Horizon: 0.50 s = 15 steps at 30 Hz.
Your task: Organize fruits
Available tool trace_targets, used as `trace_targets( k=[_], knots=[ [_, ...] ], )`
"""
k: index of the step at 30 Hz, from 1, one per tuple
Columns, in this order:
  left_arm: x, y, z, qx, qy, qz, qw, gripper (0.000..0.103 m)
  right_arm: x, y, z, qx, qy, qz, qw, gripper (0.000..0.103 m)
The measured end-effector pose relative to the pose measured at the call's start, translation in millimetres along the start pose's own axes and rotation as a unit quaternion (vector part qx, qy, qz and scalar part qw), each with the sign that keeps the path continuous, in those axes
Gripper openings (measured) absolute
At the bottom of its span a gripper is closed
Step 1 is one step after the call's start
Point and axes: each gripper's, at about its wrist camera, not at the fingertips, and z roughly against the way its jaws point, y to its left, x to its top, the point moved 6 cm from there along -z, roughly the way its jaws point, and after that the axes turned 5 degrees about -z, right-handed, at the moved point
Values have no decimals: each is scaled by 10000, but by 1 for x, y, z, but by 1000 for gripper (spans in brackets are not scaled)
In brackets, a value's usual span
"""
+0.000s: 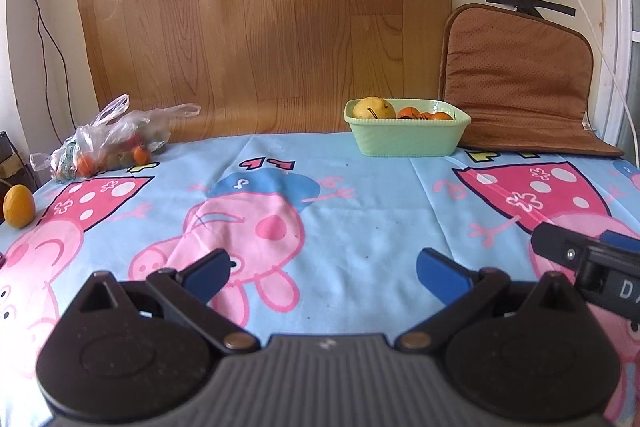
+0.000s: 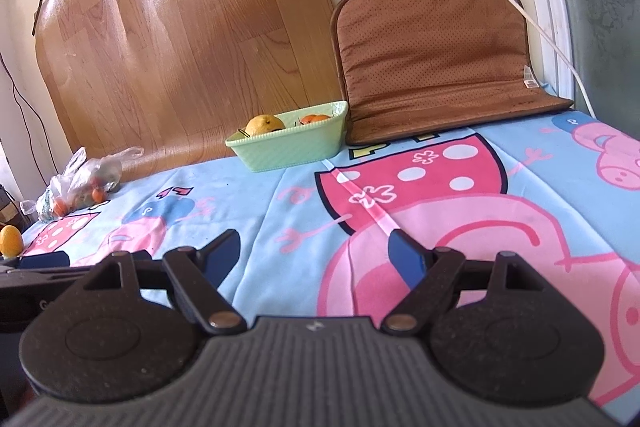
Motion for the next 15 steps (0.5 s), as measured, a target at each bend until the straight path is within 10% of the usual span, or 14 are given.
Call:
trace_targets(
  k=[15],
  knots=[
    [-7,2,-1,-20,336,65,9994,103,5,8,11,94,-119,-21,9999,85]
  ],
)
